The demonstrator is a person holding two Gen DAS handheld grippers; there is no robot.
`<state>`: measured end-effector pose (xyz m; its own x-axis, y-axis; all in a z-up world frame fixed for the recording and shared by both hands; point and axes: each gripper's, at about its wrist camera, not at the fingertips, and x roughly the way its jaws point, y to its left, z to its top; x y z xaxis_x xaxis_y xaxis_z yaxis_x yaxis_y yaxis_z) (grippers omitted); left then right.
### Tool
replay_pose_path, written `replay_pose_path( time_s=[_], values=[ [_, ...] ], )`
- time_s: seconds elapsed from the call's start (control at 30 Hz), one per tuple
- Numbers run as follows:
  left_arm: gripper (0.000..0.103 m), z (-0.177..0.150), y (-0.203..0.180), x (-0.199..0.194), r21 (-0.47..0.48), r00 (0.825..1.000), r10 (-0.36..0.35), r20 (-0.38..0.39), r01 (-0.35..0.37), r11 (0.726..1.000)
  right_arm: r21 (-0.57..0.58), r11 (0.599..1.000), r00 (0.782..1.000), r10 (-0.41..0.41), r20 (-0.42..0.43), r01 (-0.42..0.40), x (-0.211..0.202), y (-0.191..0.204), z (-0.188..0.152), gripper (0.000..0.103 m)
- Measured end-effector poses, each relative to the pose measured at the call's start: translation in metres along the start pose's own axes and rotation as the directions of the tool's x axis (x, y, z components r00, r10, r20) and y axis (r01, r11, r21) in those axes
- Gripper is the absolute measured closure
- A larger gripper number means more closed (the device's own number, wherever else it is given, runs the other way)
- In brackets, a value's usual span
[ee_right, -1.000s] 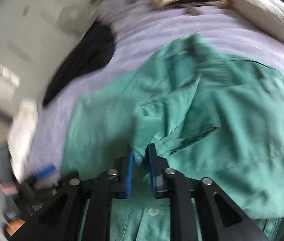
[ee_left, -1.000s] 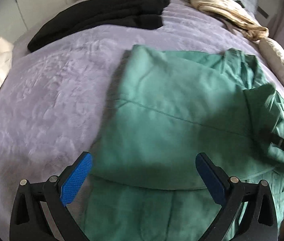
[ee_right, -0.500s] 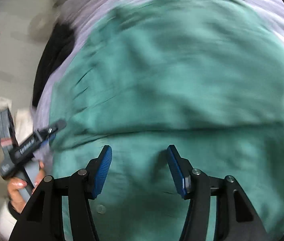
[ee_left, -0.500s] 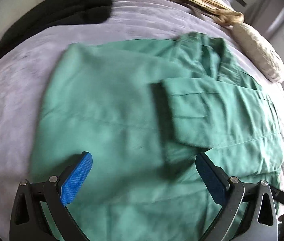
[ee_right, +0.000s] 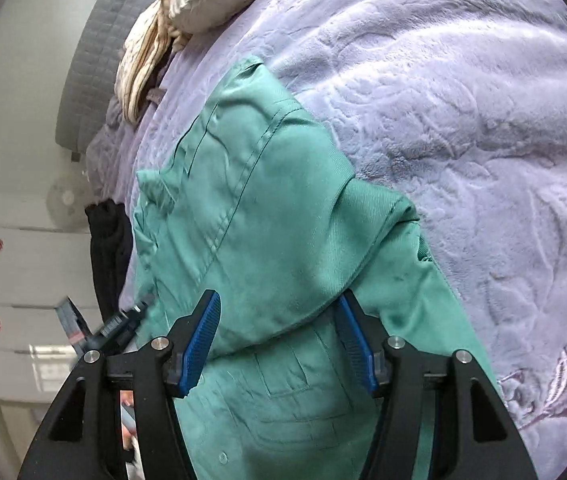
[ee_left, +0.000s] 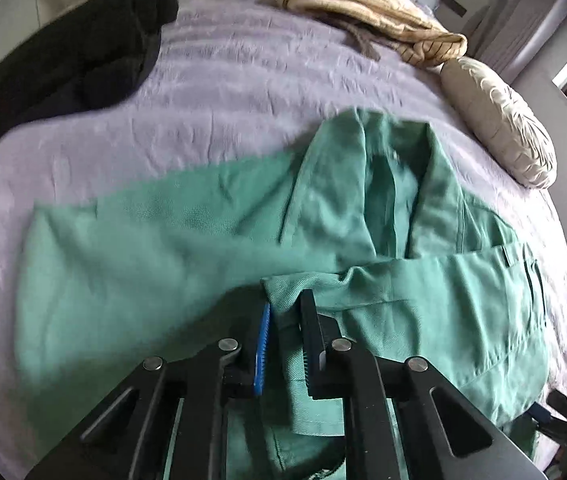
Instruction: Fold large clothes
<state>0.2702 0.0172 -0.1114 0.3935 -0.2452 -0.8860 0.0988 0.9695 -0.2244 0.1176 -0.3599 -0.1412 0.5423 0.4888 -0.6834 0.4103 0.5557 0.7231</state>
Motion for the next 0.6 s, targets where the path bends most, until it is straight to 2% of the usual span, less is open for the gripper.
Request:
replay_pose_path(
  time_s=[0.13,0.23,0.3,0.37,0.4,0.43,0.47,0.5,0.6],
  values=[
    [0.088,0.008,0.008,0.014,-0.002,1.000,0.002,-0.025,-0.002,1.000,-0.132,0.991,1.000,-0.003,-0.017,0.001,-0.021,0.012,-0.001,0.039],
    [0.087,0.002,0.005,0.012,0.029,0.999,0.036,-0.016,-0.035,0.999,-0.227,0.972,0.997,-0.046,0.058,0.058,-0.035,0.030,0.013,0.039],
    [0.087,0.002,0.004,0.009,0.021,0.999,0.049,-0.021,-0.049,0.999,-0.233,0.967,0.993,-0.089,0.081,0.105,-0.035,0.032,0.032,0.039],
    [0.083,0.003,0.007,0.002,0.000,0.999,0.047,-0.027,-0.047,0.999,-0.204,0.973,0.991,-0.095,0.096,0.113,-0.035,0.031,0.050,0.039],
    [0.063,0.002,0.010,-0.003,-0.012,0.998,0.059,-0.022,-0.059,0.998,-0.195,0.975,0.991,-0.089,0.104,0.108,-0.035,0.032,0.057,0.039],
    [0.033,0.001,0.014,-0.011,-0.026,0.996,0.092,-0.001,-0.092,0.995,-0.185,0.977,0.990,-0.081,0.112,0.101,-0.036,0.034,0.061,0.039],
    [0.025,-0.001,0.017,-0.021,-0.040,0.993,0.117,0.035,-0.116,0.992,-0.177,0.980,0.990,-0.075,0.119,0.096,-0.037,0.034,0.062,0.039],
    [0.024,-0.003,0.019,-0.030,-0.048,0.990,0.121,0.069,-0.118,0.992,-0.162,0.983,0.990,-0.071,0.123,0.091,-0.038,0.033,0.060,0.039],
    [0.024,-0.013,0.025,-0.044,-0.048,0.994,0.091,0.054,-0.088,0.995,-0.099,0.993,0.994,-0.055,0.097,0.065,-0.040,0.020,0.049,0.039]
  ],
)
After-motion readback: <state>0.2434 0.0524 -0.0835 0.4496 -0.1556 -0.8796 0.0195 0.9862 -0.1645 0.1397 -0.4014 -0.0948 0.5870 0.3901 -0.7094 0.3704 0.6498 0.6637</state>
